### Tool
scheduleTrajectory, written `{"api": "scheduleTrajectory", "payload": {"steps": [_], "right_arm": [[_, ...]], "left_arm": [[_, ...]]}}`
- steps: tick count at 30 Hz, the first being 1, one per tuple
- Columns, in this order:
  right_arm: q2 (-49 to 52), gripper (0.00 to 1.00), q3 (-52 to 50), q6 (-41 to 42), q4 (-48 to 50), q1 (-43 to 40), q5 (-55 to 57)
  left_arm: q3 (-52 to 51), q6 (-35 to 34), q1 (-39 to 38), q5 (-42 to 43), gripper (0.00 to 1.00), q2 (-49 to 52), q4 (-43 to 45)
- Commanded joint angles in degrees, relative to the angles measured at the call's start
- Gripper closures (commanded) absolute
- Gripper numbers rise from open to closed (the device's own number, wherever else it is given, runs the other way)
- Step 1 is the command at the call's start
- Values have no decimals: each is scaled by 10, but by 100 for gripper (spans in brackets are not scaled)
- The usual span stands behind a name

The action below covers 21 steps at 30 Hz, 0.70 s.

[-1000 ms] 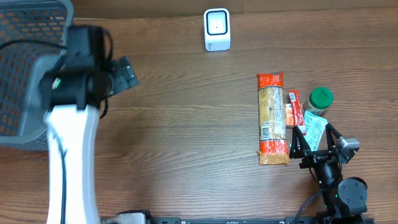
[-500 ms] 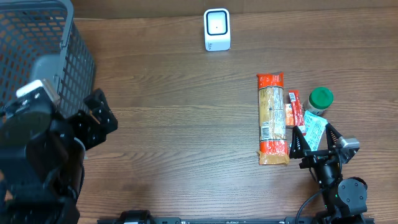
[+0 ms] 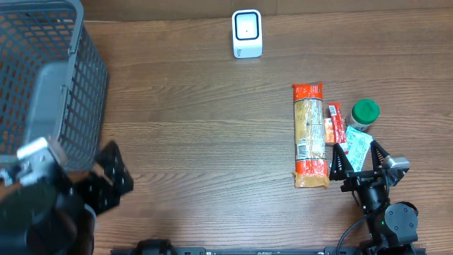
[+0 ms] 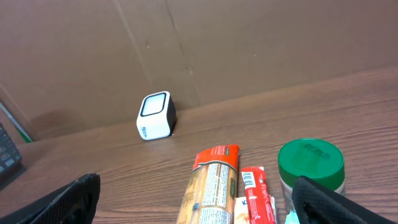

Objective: Scan the item barcode

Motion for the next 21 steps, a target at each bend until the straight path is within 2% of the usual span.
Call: {"api": "scheduleTrajectory", "payload": {"steps": [1, 5, 9, 14, 21], "right_arm": [[-4, 0, -6, -2, 2, -2, -2], [-4, 0, -6, -2, 2, -2, -2], [-4, 0, -6, -2, 2, -2, -2], [-4, 0, -6, -2, 2, -2, -2], [-4, 0, -6, -2, 2, -2, -2]], "left_arm": [[-39, 9, -1, -11, 0, -39, -5], [-109, 9, -1, -11, 0, -88, -1], [-214, 4, 0, -8, 0, -147, 77], [-370, -10, 0, 32, 0, -222, 266], [-565, -13, 0, 128, 0, -313, 629]]}}
